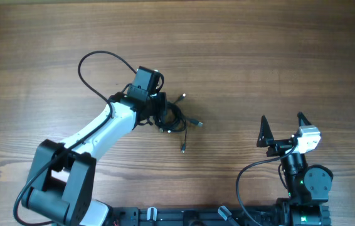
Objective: Untangle cables
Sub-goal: 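Lift the cable bundle with the left gripper and pull it left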
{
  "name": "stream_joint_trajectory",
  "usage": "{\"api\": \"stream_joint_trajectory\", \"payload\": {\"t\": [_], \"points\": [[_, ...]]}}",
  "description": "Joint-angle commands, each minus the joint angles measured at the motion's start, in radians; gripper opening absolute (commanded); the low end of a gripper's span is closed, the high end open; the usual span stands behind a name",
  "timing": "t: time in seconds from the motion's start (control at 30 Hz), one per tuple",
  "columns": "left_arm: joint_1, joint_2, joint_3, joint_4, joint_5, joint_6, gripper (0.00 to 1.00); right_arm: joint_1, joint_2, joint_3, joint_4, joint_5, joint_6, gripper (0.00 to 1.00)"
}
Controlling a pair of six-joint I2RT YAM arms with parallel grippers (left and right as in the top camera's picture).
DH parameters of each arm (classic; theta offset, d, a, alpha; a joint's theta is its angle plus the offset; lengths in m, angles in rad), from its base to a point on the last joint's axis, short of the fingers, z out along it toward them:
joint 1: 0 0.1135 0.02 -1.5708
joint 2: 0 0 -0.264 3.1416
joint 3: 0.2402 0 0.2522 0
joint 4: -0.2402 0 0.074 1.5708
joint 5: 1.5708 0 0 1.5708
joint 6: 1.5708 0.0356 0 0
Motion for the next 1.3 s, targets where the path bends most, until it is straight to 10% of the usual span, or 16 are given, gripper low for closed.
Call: {"api": "stream_joint_trajectory", "payload": {"t": [0.0,0.57,0.73,1.27], "points": [[0.003,0.025,0.005,0.032,0.016,0.044,0.45,0.002,-0.002,-0.002,0.003,0.017,-0.009,1.0],[0.003,0.125,0.005,0.063,0.068,0.241,0.35,0.002,-0.002,-0.002,0.003,0.017,-0.009,1.0],[0.004,0.13,0.006,0.104,0.049,0.241,0.04,0.002,-0.002,-0.002,0.003,0.017,-0.009,1.0],[0.003,-0.293,0.032,-0.128,-0.049,0.163,0.04,0.002,-0.002,-0.002,0.003,0.017,-0.008,1.0]]}}
